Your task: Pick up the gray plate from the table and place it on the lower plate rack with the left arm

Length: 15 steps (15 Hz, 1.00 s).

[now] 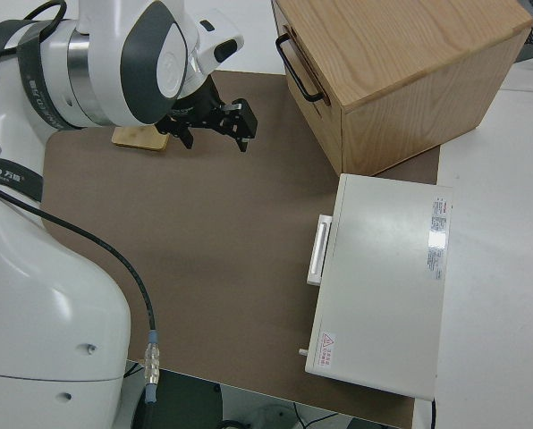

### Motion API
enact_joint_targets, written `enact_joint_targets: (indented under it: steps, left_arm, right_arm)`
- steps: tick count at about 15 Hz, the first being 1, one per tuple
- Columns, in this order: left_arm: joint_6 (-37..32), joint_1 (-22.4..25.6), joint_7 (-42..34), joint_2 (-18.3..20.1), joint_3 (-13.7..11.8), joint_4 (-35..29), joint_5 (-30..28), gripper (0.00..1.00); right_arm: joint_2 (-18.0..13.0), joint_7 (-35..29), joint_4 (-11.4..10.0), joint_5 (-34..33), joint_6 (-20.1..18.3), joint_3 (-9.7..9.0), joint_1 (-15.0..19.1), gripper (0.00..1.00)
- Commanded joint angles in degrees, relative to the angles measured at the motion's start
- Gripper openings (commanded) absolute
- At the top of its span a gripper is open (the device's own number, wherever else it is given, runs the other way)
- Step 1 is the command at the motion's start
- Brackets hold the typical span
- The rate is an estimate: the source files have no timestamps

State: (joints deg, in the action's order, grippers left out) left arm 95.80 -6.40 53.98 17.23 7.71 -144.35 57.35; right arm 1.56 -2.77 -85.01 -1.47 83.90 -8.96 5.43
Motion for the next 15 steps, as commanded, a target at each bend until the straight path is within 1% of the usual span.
enact_joint_targets:
  steps: [1, 5, 8, 10, 12, 15]
  left_arm:
    - [0.79, -0.90, 1.30, 0.26, -0.59, -0.93, 1.36, 1.00]
    - [0.71, -1.51, 0.95, -0.09, -0.51, 0.38, 1.19, 1.00]
    - [0.71, -2.13, -0.01, -1.49, -0.51, 4.16, -1.52, 1.00]
    - [0.18, -2.30, -0.19, -3.60, -0.51, 8.01, -5.03, 1.00]
    - [-0.08, -2.57, -1.15, -4.83, -0.42, 11.88, -9.34, 1.00]
    - [-1.40, -2.83, -9.83, -5.28, 0.11, 18.91, -17.50, 1.00]
  right_arm:
    - [0.02, -0.22, 0.37, 0.15, -0.05, 0.34, -0.42, 0.983]
    - [0.02, -0.22, 0.37, 0.15, -0.05, 0.34, -0.42, 0.983]
    - [0.02, -0.22, 0.37, 0.15, -0.05, 0.34, -0.42, 0.983]
    - [0.02, -0.22, 0.37, 0.15, -0.05, 0.34, -0.42, 0.983]
    - [0.02, -0.22, 0.37, 0.15, -0.05, 0.34, -0.42, 0.983]
    - [0.02, -0.22, 0.37, 0.15, -0.05, 0.34, -0.42, 0.983]
